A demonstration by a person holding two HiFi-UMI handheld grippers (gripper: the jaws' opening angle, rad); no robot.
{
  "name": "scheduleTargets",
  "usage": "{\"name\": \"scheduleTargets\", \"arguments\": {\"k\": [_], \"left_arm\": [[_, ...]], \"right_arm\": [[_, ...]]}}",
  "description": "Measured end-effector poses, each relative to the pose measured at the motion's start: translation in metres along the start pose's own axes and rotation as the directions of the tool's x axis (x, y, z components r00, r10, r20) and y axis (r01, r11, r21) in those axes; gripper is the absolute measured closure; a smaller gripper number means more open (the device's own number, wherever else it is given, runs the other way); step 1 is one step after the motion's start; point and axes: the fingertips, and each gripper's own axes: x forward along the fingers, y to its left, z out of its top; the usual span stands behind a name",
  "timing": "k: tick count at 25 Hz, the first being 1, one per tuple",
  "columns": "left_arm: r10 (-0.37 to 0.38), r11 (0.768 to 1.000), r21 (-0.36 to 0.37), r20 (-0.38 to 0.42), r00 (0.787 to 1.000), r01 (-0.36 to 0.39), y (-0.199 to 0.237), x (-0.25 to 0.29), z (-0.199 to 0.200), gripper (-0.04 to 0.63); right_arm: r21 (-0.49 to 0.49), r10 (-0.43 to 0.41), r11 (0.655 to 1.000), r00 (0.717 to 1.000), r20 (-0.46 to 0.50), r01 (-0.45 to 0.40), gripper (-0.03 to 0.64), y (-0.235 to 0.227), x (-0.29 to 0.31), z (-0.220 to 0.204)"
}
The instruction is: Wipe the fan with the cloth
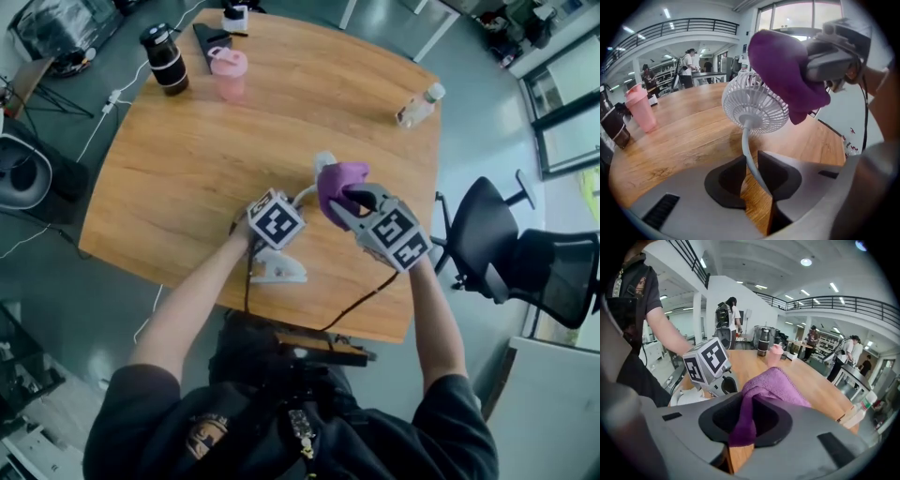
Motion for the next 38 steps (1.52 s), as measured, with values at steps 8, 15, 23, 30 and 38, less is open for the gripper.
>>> {"name": "scheduleTargets", "arguments": {"k": [8,15,23,30,38], "left_arm": [[0.002,0.968,0.25,-0.042,0.999,0.008,0.003,-0.017,-0.009,0.508],[-0.041,0.943,0.326,-0.066,0.997,0.06,0.001,-0.024,-0.018,0.508],[-0.084,0.923,0.368,-0.077,0.993,0.107,-0.012,-0.029,-0.023,0.509],[-0.002,0.94,0.342,0.002,1.0,0.002,0.0,-0.033,-0.011,0.54],[0.015,0.953,0.301,0.035,0.999,-0.024,-0.004,-0.031,-0.01,0.538]], "right_arm": [[-0.071,0.175,0.981,0.981,-0.081,-0.18,0.543,0.006,0.011,0.021],[0.017,0.285,0.958,0.958,-0.022,-0.285,0.543,-0.005,0.018,0.031],[0.109,0.321,0.94,0.946,0.04,-0.323,0.543,-0.039,0.042,0.023],[0.287,0.404,0.866,0.911,0.082,-0.41,0.543,-0.054,0.066,-0.032],[0.477,0.27,0.803,0.932,0.243,-0.357,0.544,-0.077,0.051,-0.071]]}}
